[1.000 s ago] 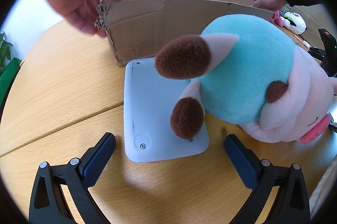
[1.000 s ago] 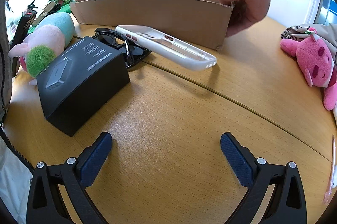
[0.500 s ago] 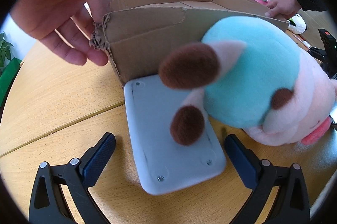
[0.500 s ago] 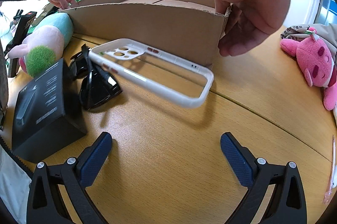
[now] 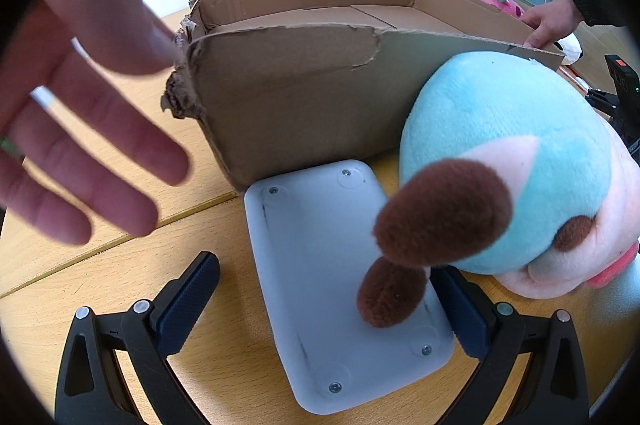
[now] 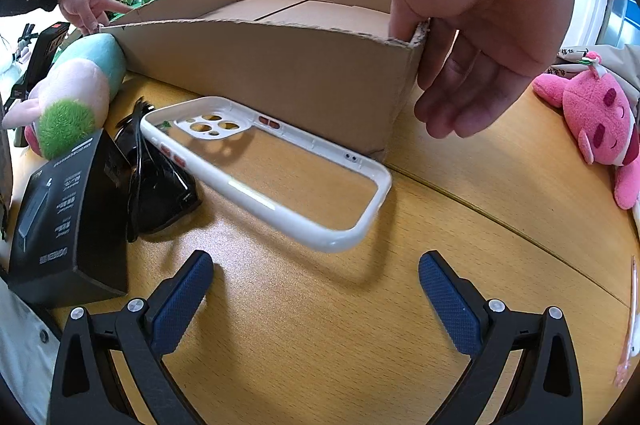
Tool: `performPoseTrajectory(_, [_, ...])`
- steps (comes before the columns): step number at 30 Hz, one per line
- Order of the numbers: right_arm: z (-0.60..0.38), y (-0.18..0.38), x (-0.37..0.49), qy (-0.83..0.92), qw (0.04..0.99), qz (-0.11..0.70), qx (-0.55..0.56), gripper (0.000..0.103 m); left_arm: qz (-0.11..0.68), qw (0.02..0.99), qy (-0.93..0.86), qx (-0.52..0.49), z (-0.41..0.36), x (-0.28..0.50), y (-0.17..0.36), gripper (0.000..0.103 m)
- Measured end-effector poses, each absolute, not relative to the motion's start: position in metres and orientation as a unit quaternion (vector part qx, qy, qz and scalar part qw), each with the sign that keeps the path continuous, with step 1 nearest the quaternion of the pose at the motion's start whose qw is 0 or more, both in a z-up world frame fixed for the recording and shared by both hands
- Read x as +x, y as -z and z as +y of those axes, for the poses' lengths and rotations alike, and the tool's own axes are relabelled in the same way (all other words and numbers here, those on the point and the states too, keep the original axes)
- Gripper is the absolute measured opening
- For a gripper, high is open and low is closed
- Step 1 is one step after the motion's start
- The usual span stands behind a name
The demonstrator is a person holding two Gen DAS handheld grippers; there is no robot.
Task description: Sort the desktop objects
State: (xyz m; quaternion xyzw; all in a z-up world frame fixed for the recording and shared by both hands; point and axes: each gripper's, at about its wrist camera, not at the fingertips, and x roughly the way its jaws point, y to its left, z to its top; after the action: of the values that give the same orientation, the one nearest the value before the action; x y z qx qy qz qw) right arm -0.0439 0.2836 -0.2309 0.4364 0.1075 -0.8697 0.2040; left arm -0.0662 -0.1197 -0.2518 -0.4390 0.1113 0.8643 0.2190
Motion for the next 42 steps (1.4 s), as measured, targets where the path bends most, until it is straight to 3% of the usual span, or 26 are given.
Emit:
performPoseTrajectory(36, [0.273,0.232,-0.058,0.877,0.171,0.09,0.441,0.103,0.108,0.215,-0.864,-0.442,-0.116,-0.065,0.252,0.102])
performPoseTrajectory(42, [0.27,0.226,-0.052,0.859,0.138,0.081,0.486,0.103,0.093,0.192,-0.845,-0.49,-0.119,-0.029,0.222,0.102])
